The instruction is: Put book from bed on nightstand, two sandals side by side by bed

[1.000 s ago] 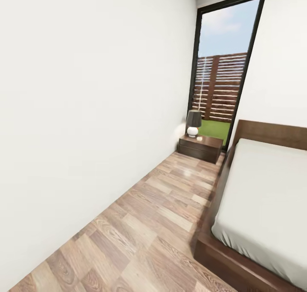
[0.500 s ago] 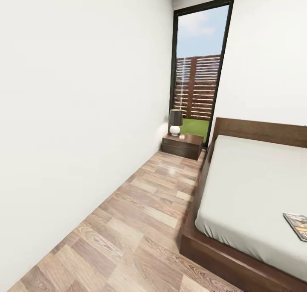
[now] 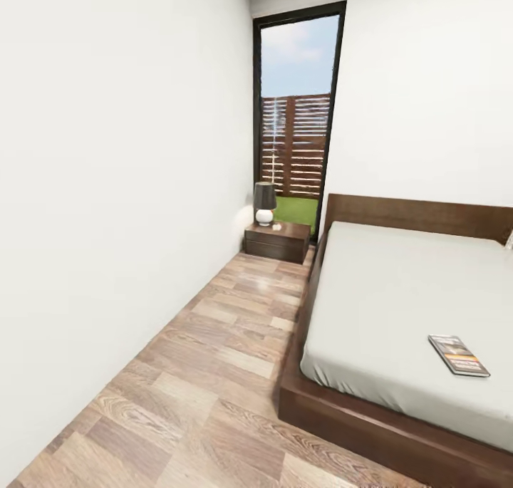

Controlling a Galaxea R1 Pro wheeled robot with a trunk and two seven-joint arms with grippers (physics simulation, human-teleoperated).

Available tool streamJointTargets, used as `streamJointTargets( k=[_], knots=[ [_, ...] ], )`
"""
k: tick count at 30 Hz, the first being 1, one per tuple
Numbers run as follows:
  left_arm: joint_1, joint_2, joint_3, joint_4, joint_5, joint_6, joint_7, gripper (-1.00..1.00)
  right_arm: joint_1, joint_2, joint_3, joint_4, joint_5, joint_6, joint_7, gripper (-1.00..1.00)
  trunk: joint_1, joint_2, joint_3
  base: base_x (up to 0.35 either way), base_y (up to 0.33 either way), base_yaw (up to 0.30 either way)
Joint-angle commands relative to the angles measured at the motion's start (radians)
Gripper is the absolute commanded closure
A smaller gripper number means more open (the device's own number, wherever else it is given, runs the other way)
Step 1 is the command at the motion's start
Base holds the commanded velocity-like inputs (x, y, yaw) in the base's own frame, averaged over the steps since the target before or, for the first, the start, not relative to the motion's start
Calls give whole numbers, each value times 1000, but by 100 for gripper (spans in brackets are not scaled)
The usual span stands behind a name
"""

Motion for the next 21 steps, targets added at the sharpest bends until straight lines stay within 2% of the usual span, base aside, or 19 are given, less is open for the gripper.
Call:
streamJointTargets(
  k=[1,21],
  knots=[
    [0,0,0,-1,0,1,-1,-100,-1,0,-1,0,0,1,0,-100,0,0,-1,0,0,-265],
    [0,-1,0,-1,-1,1,-1,-100,0,0,-1,1,0,1,0,-100,0,0,-1,0,0,-262]
  ],
)
